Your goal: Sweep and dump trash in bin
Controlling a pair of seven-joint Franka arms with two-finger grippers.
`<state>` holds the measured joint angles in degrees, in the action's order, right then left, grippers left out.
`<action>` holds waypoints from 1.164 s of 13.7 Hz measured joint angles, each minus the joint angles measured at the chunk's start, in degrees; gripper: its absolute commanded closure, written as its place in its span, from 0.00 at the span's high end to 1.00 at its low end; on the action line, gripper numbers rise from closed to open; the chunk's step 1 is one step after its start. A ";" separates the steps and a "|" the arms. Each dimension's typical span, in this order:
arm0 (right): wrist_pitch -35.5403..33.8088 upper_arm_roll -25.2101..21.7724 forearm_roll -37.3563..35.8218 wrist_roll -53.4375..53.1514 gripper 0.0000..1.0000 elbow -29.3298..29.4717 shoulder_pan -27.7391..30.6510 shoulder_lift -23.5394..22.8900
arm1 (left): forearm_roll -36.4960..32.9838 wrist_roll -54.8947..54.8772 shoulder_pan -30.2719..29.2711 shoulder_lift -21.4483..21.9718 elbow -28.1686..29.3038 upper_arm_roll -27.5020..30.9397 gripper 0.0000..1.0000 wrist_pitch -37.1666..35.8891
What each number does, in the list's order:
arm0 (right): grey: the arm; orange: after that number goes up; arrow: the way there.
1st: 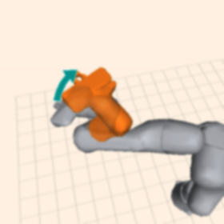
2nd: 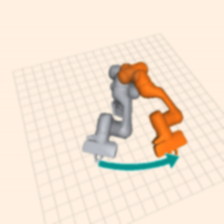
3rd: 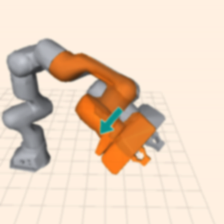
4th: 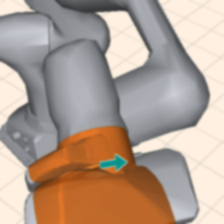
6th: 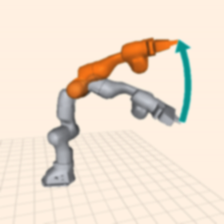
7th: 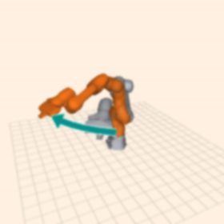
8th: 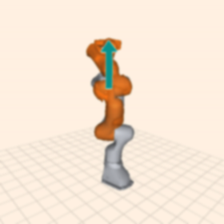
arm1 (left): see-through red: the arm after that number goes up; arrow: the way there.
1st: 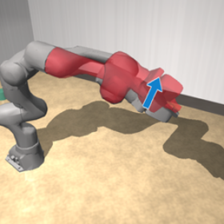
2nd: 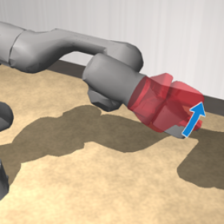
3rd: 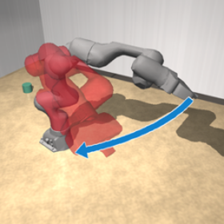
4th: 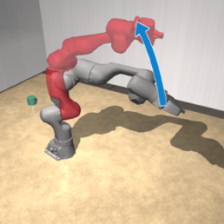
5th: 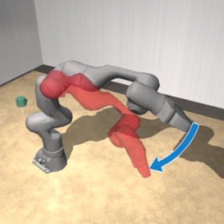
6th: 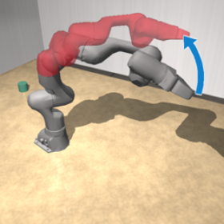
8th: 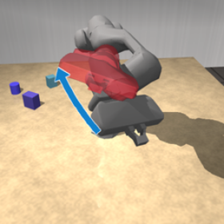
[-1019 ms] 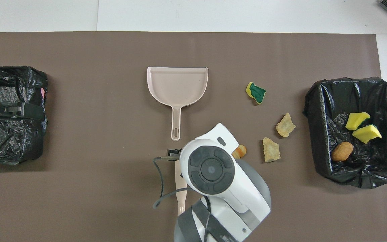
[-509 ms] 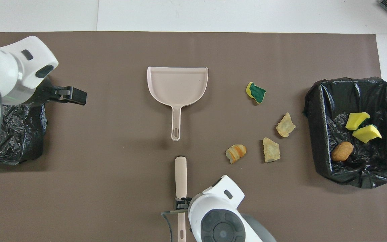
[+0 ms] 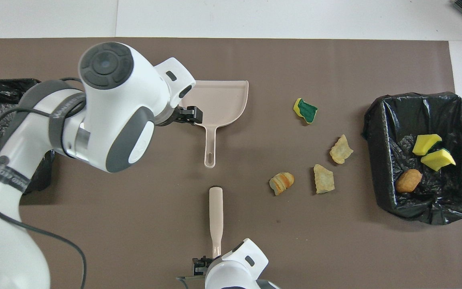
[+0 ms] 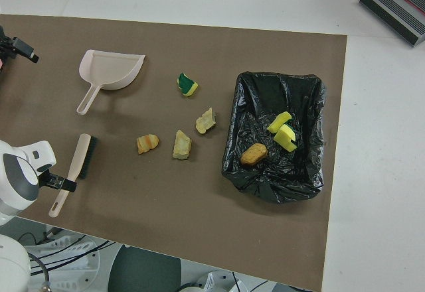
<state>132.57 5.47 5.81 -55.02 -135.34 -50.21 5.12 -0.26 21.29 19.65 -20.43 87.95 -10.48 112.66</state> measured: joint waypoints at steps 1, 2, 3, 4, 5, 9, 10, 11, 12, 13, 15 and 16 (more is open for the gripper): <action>0.79 0.00 -0.22 -0.05 0.81 0.01 -0.56 -1.16 | -0.12 0.41 0.76 -1.25 -0.34 0.02 1.00 0.50; 1.09 0.00 -0.56 -0.05 0.77 0.02 -0.82 -1.90 | -0.20 0.41 1.21 -1.87 -0.21 0.02 1.00 0.50; 1.12 -0.01 -0.86 -0.05 0.73 0.02 -0.96 -2.45 | -0.23 0.41 1.58 -2.18 0.13 0.02 1.00 0.51; 1.12 -0.01 -1.10 -0.05 0.67 0.03 -1.13 -2.95 | -0.24 0.41 1.85 -2.33 0.55 0.02 1.00 0.55; 1.14 -0.01 -1.28 -0.05 0.59 0.09 -1.30 -3.30 | -0.25 0.41 2.12 -2.34 1.18 -0.01 1.00 0.63; 1.14 -0.01 -1.37 -0.05 0.14 0.31 -1.38 -3.55 | -0.22 3.72 3.99 -2.48 5.13 -0.06 1.00 4.97; 1.14 -0.01 -1.38 -0.05 0.02 0.38 -1.38 -3.55 | -0.22 5.30 4.74 -2.81 6.07 -0.10 1.00 6.55; 1.12 -0.03 -1.40 -0.07 0.00 0.51 -1.39 -3.56 | -0.22 6.41 5.54 -3.50 6.77 -0.09 1.00 7.67; 1.13 -0.07 -1.40 -0.07 0.00 0.64 -1.37 -3.57 | -0.22 7.01 6.14 -4.27 7.06 -0.11 1.00 8.11; 1.10 -0.17 -1.40 -0.07 0.00 0.85 -1.30 -3.57 | -0.22 7.33 6.48 -4.92 7.07 -0.11 1.00 8.14; -0.85 -0.56 -1.40 -0.07 0.00 1.74 -0.93 -3.47 | -0.22 7.41 6.49 -5.10 7.00 0.05 1.00 7.92; -2.69 -0.71 -1.41 -0.07 0.00 2.36 -0.39 -3.12 | -0.23 7.41 6.45 -5.07 6.89 0.13 1.00 7.74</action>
<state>129.87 4.76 4.40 -55.09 -132.98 -50.60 2.01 -0.48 28.70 26.10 -25.51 94.84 -10.35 120.40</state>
